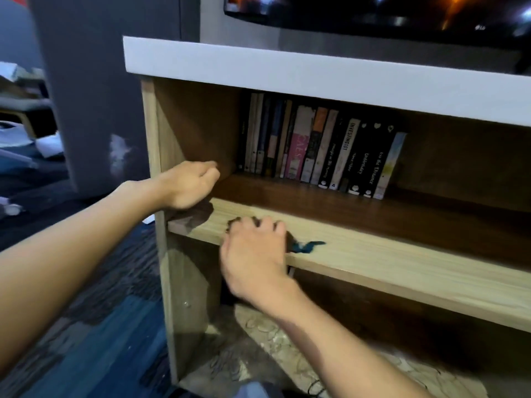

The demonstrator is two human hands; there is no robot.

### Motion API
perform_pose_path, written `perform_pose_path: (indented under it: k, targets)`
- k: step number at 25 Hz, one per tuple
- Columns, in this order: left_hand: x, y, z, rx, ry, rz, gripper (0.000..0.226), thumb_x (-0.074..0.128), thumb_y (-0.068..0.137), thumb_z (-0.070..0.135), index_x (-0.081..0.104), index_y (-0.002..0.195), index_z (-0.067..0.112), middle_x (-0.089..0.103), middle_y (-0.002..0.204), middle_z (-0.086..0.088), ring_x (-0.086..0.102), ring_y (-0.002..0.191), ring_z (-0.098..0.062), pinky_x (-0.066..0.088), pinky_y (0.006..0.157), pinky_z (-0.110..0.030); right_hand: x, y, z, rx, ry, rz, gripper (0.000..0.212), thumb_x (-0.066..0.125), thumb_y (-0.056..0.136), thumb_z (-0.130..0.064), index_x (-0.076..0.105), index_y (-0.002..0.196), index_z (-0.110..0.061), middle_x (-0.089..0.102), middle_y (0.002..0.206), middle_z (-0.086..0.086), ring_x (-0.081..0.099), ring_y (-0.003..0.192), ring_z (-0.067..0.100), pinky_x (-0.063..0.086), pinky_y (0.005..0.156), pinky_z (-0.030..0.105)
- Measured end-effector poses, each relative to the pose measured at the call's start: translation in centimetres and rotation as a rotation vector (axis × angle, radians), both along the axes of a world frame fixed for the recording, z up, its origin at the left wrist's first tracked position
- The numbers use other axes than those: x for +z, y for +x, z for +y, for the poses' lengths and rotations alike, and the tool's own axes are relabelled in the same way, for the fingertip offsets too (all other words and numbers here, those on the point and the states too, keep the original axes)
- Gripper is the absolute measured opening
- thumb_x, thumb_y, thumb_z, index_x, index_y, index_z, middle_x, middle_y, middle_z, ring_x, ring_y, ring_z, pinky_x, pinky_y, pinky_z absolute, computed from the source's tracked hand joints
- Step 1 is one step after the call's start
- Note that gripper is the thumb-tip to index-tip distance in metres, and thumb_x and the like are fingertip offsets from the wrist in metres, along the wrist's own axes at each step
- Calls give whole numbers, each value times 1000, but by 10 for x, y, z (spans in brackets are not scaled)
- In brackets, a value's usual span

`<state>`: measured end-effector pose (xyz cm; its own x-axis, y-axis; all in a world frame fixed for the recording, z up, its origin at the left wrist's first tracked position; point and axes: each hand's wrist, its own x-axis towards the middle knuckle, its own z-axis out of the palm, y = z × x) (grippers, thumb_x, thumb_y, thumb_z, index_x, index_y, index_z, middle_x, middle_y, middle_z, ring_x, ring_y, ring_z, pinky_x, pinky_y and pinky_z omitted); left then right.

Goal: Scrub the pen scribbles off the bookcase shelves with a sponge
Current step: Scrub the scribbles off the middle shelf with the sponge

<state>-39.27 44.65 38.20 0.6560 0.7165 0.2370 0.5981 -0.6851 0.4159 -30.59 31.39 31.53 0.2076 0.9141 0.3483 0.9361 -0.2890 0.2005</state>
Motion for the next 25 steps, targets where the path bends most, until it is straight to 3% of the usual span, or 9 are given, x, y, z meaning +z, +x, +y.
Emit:
perform_pose_path:
  k: [3,5,9,14,17,20,23,25]
  targets:
    - [-4,-7,-8,8,41,13,49,22,105,26,28,150,5,29,156,-11,24,145,-22,16,113,-24,-26,-62,43,93,5,-171,45,45,95,-29,44,135,-10,52,132,10,44,118,35,26,105,53]
    - [-11,-12,-12,-6,57,53,50,22,105,26,25,151,6,26,158,-10,20,146,-21,14,114,-24,-29,-59,48,131,21,-181,45,43,94,-28,45,136,-10,54,132,10,44,122,34,26,106,49]
    - [-26,-10,-16,-7,40,67,51,21,105,29,23,152,9,22,159,-8,12,148,-20,9,116,-28,-32,0,-7,119,258,-71,43,32,89,-16,58,123,-13,62,119,7,52,109,27,35,99,44]
    - [-47,45,-42,-119,118,42,52,22,105,28,24,151,4,22,159,-10,6,149,-21,5,117,-28,-56,107,-128,-89,396,-87,55,52,78,-5,52,132,-14,57,129,3,50,115,26,29,100,42]
    - [-55,95,-80,-268,187,58,54,25,105,35,25,152,9,23,159,-7,6,149,-21,6,117,-30,-55,154,-179,-83,373,-115,50,59,83,-10,52,131,-19,55,131,-3,48,114,22,30,96,38]
    - [-64,143,-123,-542,342,86,55,25,104,39,27,151,12,25,159,-4,2,149,-17,2,116,-27,-43,199,-220,-41,313,-55,35,49,91,-22,53,126,-23,57,125,-7,48,110,17,31,92,35]
    - [-68,184,-169,-731,437,-32,50,27,104,33,32,150,12,31,156,-3,4,149,-16,-2,115,-24,-40,240,-265,-190,381,53,31,38,95,-30,53,122,-23,58,119,-6,49,104,20,30,87,33]
    - [-78,203,-201,-785,522,-173,49,31,102,25,31,150,11,33,155,-4,7,149,-17,-1,118,-26,-50,254,-293,-364,509,43,29,42,96,-24,54,122,-19,58,120,-1,48,105,23,32,87,35]
